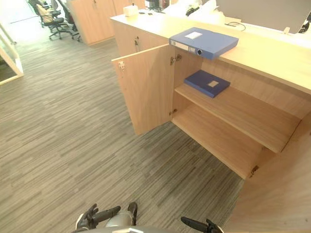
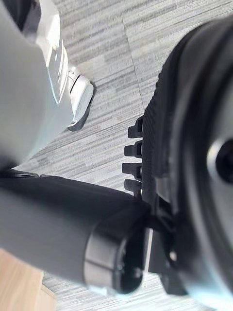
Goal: Walk over to the cabinet, pick up the folder, carry it to the office cabinet, place the folder inside the office cabinet, then close the office cabinet door
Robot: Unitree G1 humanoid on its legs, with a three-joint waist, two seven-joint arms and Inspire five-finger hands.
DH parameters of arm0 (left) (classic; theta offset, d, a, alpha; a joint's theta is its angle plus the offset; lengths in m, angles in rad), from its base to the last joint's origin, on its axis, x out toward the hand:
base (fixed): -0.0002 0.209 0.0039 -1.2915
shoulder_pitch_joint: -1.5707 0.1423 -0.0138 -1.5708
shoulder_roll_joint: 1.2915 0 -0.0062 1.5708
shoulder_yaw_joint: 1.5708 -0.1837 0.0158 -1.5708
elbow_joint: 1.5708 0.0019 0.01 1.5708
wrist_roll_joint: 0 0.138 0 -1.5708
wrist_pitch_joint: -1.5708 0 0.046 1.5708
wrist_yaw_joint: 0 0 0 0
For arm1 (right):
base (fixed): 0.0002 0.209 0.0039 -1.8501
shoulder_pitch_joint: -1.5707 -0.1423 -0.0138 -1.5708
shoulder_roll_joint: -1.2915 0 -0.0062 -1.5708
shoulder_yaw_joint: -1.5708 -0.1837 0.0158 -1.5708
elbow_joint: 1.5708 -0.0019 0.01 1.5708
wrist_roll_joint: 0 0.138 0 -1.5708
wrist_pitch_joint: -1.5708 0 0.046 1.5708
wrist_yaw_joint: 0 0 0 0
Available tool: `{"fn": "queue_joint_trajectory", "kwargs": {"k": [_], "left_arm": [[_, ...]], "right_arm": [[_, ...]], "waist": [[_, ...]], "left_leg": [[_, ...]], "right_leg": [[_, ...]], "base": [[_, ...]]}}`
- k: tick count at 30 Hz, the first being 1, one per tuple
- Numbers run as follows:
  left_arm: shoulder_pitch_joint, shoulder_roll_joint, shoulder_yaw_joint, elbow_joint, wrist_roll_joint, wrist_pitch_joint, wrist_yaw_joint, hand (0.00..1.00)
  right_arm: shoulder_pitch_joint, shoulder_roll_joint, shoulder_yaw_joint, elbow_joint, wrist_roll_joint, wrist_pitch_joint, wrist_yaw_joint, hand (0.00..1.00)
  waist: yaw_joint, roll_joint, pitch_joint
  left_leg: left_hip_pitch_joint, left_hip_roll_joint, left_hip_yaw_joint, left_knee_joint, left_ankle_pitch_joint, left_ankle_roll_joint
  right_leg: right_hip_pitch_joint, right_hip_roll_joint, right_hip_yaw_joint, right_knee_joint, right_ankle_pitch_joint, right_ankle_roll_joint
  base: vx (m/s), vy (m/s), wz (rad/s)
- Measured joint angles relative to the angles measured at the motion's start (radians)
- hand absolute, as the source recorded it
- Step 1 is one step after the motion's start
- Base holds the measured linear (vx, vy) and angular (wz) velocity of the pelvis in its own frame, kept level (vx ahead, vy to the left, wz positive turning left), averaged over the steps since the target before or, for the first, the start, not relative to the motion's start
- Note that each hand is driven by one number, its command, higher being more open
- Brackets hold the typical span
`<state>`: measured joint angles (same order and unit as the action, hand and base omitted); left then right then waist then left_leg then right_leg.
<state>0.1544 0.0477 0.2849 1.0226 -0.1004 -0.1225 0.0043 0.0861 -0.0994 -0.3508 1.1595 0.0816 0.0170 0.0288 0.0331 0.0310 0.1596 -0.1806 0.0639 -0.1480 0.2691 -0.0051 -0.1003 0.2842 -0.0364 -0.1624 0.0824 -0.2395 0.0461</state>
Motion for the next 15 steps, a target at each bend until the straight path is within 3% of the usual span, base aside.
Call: {"fn": "queue_joint_trajectory", "kwargs": {"k": [1, 2, 3, 4, 5, 6, 7, 8, 9, 10, 12, 14, 15], "left_arm": [[0.002, 0.004, 0.019, 0.001, -0.001, 0.001, -0.001, 1.00], [0.009, 0.010, 0.040, -0.005, -0.003, 0.001, 0.004, 1.00], [0.014, 0.010, 0.058, -0.005, -0.009, 0.002, 0.006, 1.00], [0.016, 0.010, 0.062, -0.003, -0.009, 0.002, 0.009, 1.00], [0.019, 0.003, 0.070, -0.002, -0.009, 0.003, 0.010, 1.00], [0.021, -0.004, 0.076, 0.002, -0.008, 0.003, 0.009, 1.00], [0.021, -0.004, 0.076, 0.003, -0.008, 0.003, 0.008, 1.00], [0.020, -0.003, 0.076, 0.007, -0.008, 0.004, 0.008, 1.00], [0.017, -0.002, 0.076, 0.007, -0.006, 0.004, 0.008, 1.00], [0.015, -0.003, 0.076, 0.007, -0.003, 0.004, 0.007, 1.00], [0.013, -0.004, 0.071, 0.009, 0.004, 0.003, 0.007, 1.00], [0.012, 0.006, 0.031, 0.039, 0.012, 0.005, 0.009, 1.00], [0.008, 0.011, 0.014, 0.045, 0.012, 0.006, 0.009, 1.00]], "right_arm": [[0.003, 0.014, -0.001, -0.005, 0.000, 0.000, -0.003, 1.00], [0.011, 0.034, -0.002, -0.018, 0.000, -0.001, 0.003, 1.00], [0.009, 0.049, -0.005, -0.031, 0.000, -0.002, 0.004, 1.00], [0.009, 0.052, -0.006, -0.039, 0.000, -0.003, 0.005, 1.00], [0.009, 0.061, -0.024, -0.057, 0.000, -0.004, 0.011, 1.00], [0.009, 0.065, -0.030, -0.079, 0.001, -0.006, 0.015, 1.00], [0.009, 0.067, -0.031, -0.093, 0.001, -0.006, 0.016, 1.00], [0.011, 0.075, -0.031, -0.116, -0.003, -0.009, 0.017, 1.00], [0.019, 0.069, -0.029, -0.128, -0.004, -0.026, 0.014, 1.00], [0.023, 0.070, -0.033, -0.127, -0.003, -0.032, 0.013, 1.00], [0.023, 0.063, -0.050, -0.123, -0.003, -0.043, 0.011, 1.00], [0.012, 0.054, -0.065, -0.097, 0.000, -0.050, 0.014, 1.00], [0.005, 0.052, -0.074, -0.090, 0.001, -0.046, 0.016, 1.00]], "waist": [[0.007, -0.015, -0.008], [0.015, -0.047, -0.026], [0.021, -0.061, -0.035], [0.024, -0.062, -0.036], [0.024, -0.057, -0.040], [0.024, -0.050, -0.042], [0.024, -0.050, -0.041], [0.018, -0.051, -0.042], [0.008, -0.054, -0.044], [0.005, -0.054, -0.046], [0.005, -0.048, -0.051], [-0.012, -0.022, -0.053], [-0.019, -0.017, -0.050]], "left_leg": [[-0.001, -0.016, 0.023, 0.024, -0.020, 0.006], [0.002, -0.036, 0.070, 0.048, -0.059, 0.033], [0.013, -0.050, 0.118, 0.078, -0.098, 0.058], [0.029, -0.057, 0.141, 0.083, -0.114, 0.071], [0.069, -0.069, 0.183, 0.083, -0.143, 0.095], [0.111, -0.083, 0.225, 0.075, -0.161, 0.117], [0.134, -0.093, 0.245, 0.067, -0.169, 0.128], [0.177, -0.118, 0.282, 0.052, -0.181, 0.147], [0.219, -0.136, 0.304, 0.023, -0.193, 0.162], [0.245, -0.140, 0.316, 0.006, -0.198, 0.165], [0.294, -0.127, 0.361, -0.030, -0.207, 0.163], [0.338, -0.084, 0.410, -0.074, -0.205, 0.146], [0.339, -0.071, 0.418, -0.078, -0.206, 0.141]], "right_leg": [[0.003, -0.026, 0.013, 0.008, -0.012, 0.020], [-0.013, -0.070, 0.036, 0.032, -0.015, 0.050], [-0.034, -0.107, 0.059, 0.083, -0.018, 0.063], [-0.047, -0.125, 0.072, 0.125, -0.023, 0.071], [-0.096, -0.161, 0.088, 0.259, -0.027, 0.076], [-0.188, -0.202, 0.095, 0.467, -0.019, 0.058], [-0.240, -0.231, 0.095, 0.580, -0.002, 0.025], [-0.317, -0.290, 0.074, 0.759, 0.041, -0.063], [-0.354, -0.347, 0.013, 0.846, 0.068, -0.109], [-0.367, -0.371, -0.034, 0.863, 0.077, -0.123], [-0.396, -0.388, -0.150, 0.855, 0.074, -0.111], [-0.399, -0.344, -0.278, 0.740, 0.019, -0.029], [-0.403, -0.326, -0.298, 0.698, 0.007, -0.010]], "base": [[0.48, 0.390, -0.73], [0.44, 0.376, -0.83], [0.41, 0.362, -0.90], [0.36, 0.358, -0.94], [0.36, 0.461, -0.96], [0.32, 0.456, -0.95], [0.25, 0.428, -0.78], [0.12, 0.242, -0.53], [0.10, 0.223, -0.44], [0.11, 0.213, -0.51], [0.13, 0.180, -0.70], [0.15, 0.059, -0.84], [0.15, -0.025, -0.60]]}}
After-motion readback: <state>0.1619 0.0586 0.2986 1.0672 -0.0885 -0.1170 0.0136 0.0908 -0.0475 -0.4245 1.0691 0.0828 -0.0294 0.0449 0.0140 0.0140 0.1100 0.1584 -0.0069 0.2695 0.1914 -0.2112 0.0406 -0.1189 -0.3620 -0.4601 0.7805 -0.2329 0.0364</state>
